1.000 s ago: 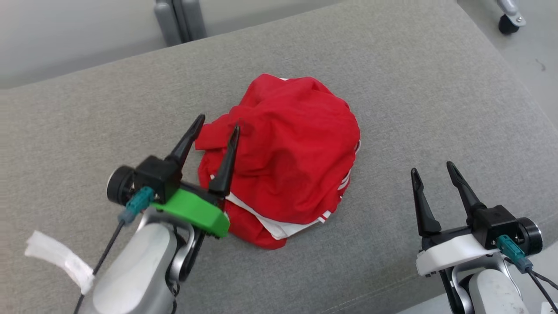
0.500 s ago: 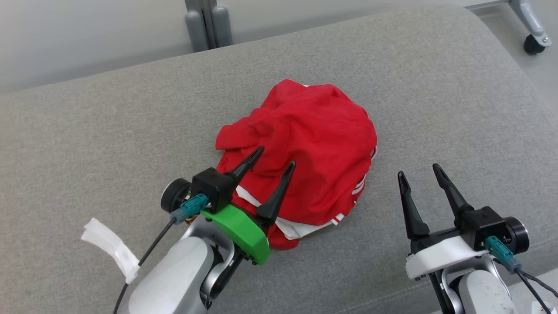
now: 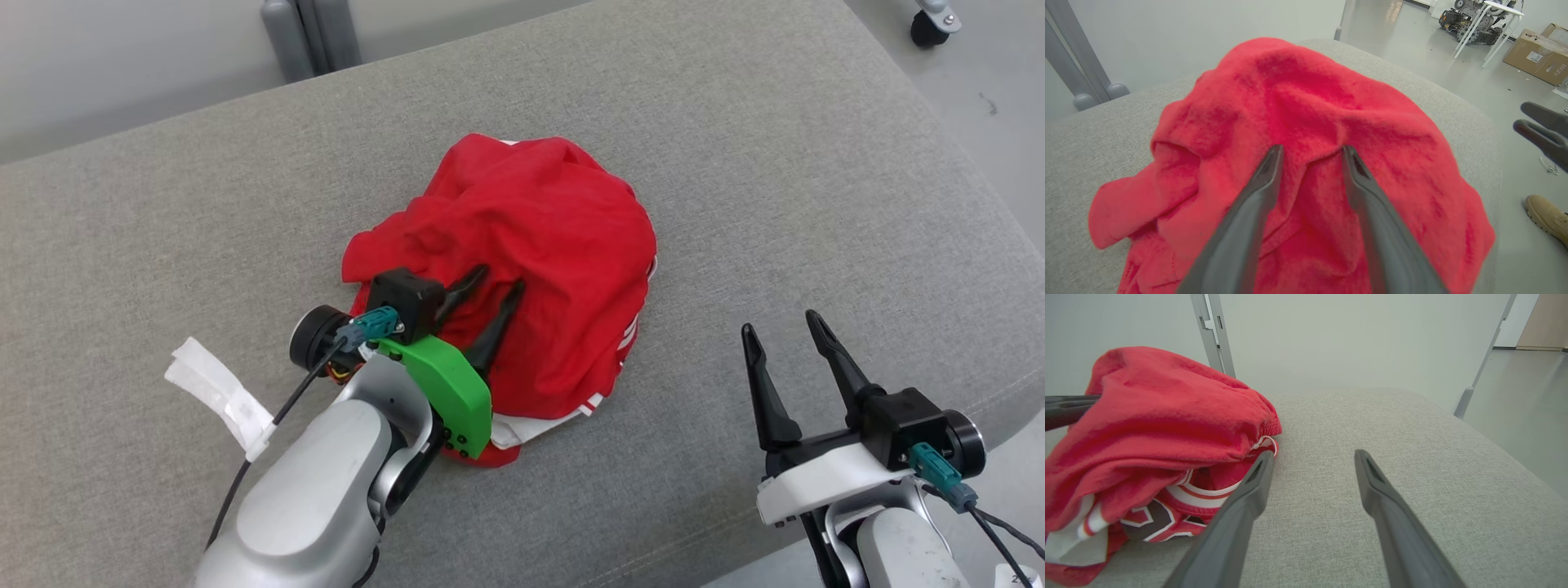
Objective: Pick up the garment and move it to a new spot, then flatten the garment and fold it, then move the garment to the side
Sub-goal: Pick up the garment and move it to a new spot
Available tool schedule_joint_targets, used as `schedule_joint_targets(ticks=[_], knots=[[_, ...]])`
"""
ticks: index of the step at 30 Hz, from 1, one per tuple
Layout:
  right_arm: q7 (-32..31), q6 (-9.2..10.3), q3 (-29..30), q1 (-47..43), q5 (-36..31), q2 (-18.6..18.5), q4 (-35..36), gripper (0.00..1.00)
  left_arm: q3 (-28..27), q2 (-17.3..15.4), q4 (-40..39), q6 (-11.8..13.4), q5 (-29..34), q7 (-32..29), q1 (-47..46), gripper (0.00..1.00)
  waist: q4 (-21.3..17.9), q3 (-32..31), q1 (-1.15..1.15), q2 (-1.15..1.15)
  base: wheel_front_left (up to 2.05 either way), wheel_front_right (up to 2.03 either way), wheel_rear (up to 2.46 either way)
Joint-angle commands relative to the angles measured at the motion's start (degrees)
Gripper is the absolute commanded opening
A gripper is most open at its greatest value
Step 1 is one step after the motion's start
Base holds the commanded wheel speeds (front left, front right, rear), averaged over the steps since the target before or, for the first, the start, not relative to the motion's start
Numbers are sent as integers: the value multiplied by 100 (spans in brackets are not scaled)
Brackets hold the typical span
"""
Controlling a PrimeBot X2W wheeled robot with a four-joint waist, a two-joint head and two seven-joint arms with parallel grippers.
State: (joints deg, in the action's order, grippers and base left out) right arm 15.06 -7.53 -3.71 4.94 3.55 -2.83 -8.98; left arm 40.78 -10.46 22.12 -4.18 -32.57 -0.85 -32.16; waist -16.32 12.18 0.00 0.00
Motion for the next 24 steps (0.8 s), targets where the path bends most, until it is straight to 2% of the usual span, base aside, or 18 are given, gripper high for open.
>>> schedule_joint_targets(ticks=[1,9,16,20,24], knots=[[18,8,9,-28,42,-10,-10,100,4,2,34,4,-2,33,-79,0,-8,-2,0,0,0,0,0],[18,7,69,-120,21,-9,-56,100,-74,54,-80,-76,-143,282,-164,0,153,-129,0,0,0,0,0],[18,8,160,-196,-68,-11,-93,100,-479,-48,-1103,106,-347,565,-228,0,377,-274,0,0,0,0,0],[18,8,232,-268,-134,-11,-96,100,-969,-372,-2093,354,-455,536,-308,0,526,-384,0,0,0,0,0],[18,7,272,-336,-189,-10,-83,100,-1643,-987,-2908,633,-523,330,-434,0,652,-471,0,0,0,0,0]])
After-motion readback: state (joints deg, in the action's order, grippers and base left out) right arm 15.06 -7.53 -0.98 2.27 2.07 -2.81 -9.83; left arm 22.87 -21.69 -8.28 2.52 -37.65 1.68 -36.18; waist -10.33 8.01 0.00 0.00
